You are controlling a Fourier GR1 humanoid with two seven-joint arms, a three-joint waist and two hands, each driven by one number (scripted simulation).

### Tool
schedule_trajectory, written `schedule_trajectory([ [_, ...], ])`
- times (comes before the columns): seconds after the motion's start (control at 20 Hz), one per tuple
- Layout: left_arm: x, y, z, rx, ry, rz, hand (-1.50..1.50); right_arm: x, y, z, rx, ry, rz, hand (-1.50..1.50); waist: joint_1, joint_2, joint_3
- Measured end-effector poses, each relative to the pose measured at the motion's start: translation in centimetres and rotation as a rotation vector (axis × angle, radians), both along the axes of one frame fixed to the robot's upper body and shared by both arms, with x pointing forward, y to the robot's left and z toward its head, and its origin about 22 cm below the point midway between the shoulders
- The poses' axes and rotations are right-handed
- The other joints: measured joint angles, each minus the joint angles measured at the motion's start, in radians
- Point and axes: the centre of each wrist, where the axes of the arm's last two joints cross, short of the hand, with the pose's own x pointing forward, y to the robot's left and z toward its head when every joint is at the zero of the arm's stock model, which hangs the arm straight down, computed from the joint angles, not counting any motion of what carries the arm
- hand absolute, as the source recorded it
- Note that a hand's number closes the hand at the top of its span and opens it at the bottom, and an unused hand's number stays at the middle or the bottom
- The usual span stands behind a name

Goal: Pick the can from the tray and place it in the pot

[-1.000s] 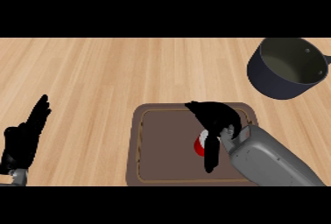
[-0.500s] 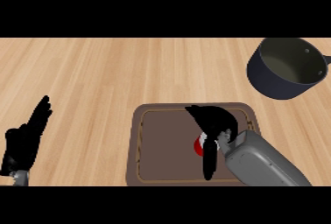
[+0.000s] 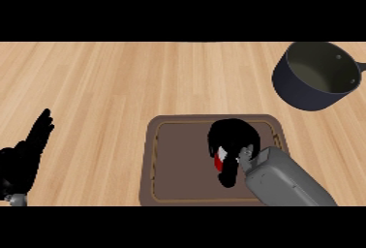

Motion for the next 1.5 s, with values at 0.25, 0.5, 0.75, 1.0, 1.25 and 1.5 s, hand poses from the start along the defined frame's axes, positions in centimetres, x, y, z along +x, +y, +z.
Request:
schedule_trajectory([
  [0.25, 1.0, -0.1, -0.5, -0.001, 0.004, 0.002, 0.00, -0.1, -0.8, 0.1, 0.011, -0.012, 0.018, 1.50, -0.002, 0.002, 0.002],
  [0.5, 0.3, 0.2, -0.3, -0.001, 0.007, 0.019, 0.00, -2.2, -7.3, 0.6, 0.089, -0.075, 0.188, 1.50, -0.019, 0.001, 0.005],
  [0.75, 0.2, 0.7, -0.2, 0.001, 0.007, 0.030, 0.00, -3.7, -14.5, 1.8, 0.114, -0.177, 0.304, 1.50, -0.032, 0.003, 0.007],
  [1.0, -0.1, 0.9, -0.2, 0.002, 0.013, 0.036, 0.00, -4.7, -19.1, 3.1, 0.143, -0.416, 0.332, 1.50, -0.039, 0.002, 0.007],
  [1.25, -0.6, 1.4, 0.1, 0.004, 0.017, 0.038, 0.00, -4.6, -22.0, 7.1, 0.212, -0.726, 0.258, 1.50, -0.042, -0.001, 0.006],
  [1.5, -0.4, 0.9, -0.1, 0.006, 0.010, 0.036, 0.00, -5.2, -24.9, 9.9, 0.342, -0.883, 0.145, 1.50, -0.034, 0.002, 0.004],
])
